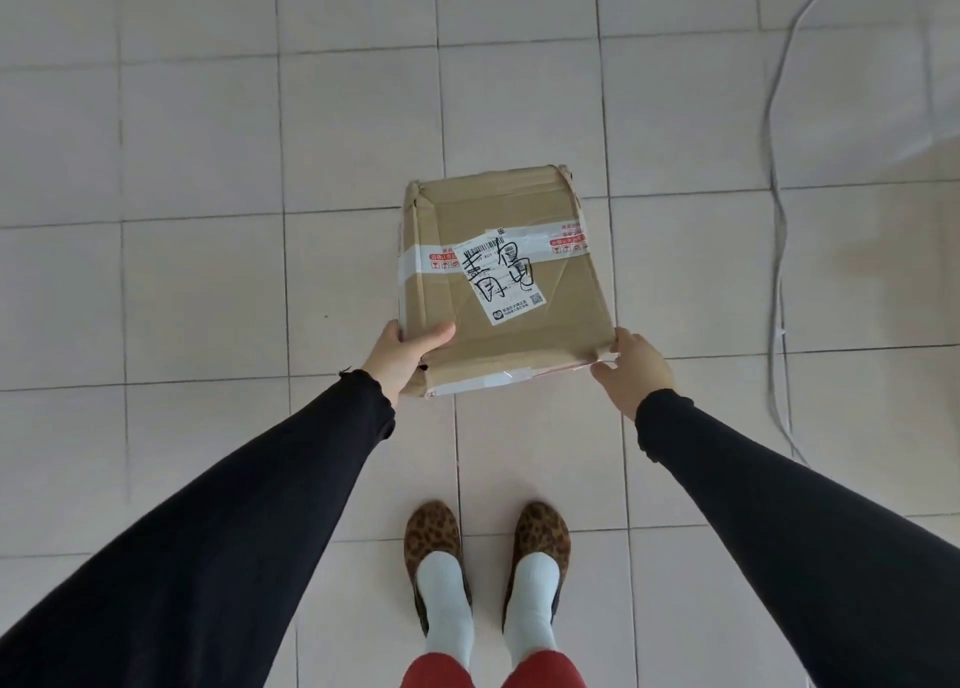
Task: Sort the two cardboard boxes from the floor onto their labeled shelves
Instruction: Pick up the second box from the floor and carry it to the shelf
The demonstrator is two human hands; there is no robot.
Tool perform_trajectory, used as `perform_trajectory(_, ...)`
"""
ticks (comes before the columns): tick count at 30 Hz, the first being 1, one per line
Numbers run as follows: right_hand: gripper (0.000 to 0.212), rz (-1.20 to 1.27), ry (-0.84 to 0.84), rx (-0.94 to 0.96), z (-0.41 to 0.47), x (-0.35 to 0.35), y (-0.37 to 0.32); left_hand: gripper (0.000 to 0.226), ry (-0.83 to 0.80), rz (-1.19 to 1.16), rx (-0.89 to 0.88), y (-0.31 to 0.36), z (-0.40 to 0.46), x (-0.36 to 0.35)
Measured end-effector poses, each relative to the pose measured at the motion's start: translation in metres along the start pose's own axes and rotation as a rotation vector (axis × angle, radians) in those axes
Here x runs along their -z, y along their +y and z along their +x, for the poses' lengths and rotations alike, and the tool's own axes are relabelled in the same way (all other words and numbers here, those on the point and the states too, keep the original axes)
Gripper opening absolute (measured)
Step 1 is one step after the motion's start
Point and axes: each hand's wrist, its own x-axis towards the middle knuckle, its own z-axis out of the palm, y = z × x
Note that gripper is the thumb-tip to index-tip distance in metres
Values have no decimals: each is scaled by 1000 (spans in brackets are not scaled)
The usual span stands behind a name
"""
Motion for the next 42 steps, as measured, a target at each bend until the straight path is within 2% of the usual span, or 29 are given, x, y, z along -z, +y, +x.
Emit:
perform_trajectory(6,44,-136,71,208,-100,157,-105,54,-2,-62,-136,137,-150,54)
perform_trajectory(12,58,-314,223,364,-225,332,-228,48,29,-63,-313,287,-328,119)
perform_trajectory(15,56,-360,327,424,-286,415,-286,61,28,-68,-441,357,-414,147)
perform_trajectory(19,47,-377,493,508,-355,511,-353,91,25,-64,-584,440,-515,189)
perform_trajectory(20,47,-376,540,527,-371,533,-368,92,22,-79,-616,459,-535,199)
perform_trajectory(21,49,-377,583,545,-384,553,-381,86,10,-94,-650,476,-556,206)
perform_trajectory(23,52,-376,645,569,-405,589,-404,56,2,-106,-723,506,-599,214)
perform_trajectory(25,55,-372,689,582,-415,620,-421,37,2,-145,-784,534,-623,223)
perform_trajectory(26,56,-371,705,582,-417,633,-427,42,-3,-154,-790,546,-634,226)
perform_trajectory(29,59,-384,735,577,-411,668,-442,78,-17,-140,-796,588,-630,237)
perform_trajectory(31,58,-362,741,580,-406,688,-449,85,-28,-142,-818,616,-623,239)
perform_trajectory(35,59,-346,756,588,-381,724,-462,70,-24,-110,-887,656,-628,219)
perform_trajectory(40,60,-364,754,577,-344,763,-478,47,-35,-113,-880,705,-607,202)
perform_trajectory(42,60,-375,757,560,-329,775,-489,45,-33,-98,-875,726,-596,199)
